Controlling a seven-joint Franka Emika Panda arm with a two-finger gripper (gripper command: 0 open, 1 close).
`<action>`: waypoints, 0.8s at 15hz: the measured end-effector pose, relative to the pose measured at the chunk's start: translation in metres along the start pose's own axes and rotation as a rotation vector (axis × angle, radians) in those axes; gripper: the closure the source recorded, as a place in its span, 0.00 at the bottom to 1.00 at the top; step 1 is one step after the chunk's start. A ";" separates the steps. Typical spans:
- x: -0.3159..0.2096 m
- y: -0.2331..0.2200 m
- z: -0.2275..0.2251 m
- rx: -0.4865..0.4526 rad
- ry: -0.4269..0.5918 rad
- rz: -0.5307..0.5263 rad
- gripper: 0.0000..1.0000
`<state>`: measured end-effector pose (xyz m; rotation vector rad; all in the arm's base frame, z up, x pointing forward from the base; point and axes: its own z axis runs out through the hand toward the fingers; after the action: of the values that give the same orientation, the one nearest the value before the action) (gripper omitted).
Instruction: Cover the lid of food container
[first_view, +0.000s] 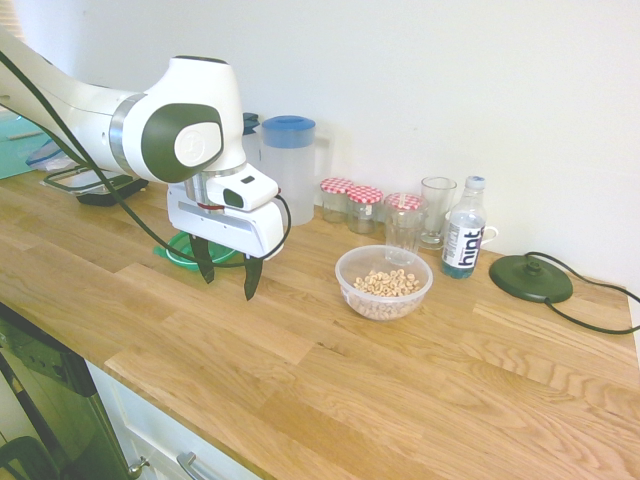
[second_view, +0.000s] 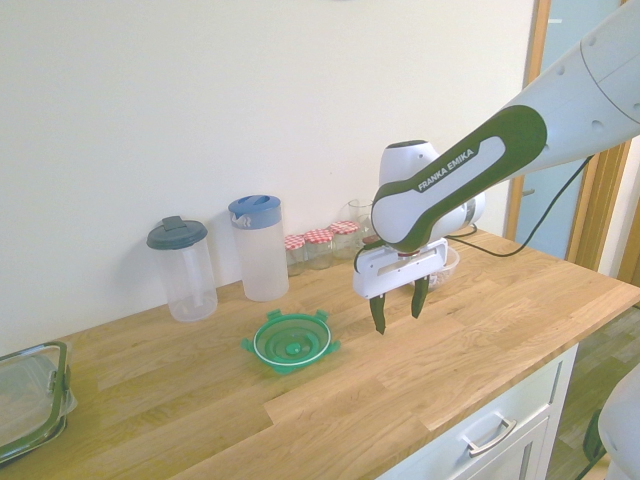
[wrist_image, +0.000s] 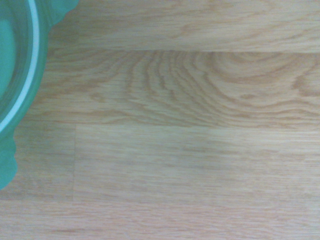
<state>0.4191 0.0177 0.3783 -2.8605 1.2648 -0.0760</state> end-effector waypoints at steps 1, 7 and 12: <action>0.000 0.000 0.000 -0.001 -0.001 -0.001 0.00; 0.036 -0.030 -0.003 0.176 -0.147 0.053 0.00; 0.096 -0.046 0.032 0.400 -0.398 0.043 0.00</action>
<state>0.5194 -0.0226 0.3518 -2.3563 1.0839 0.2074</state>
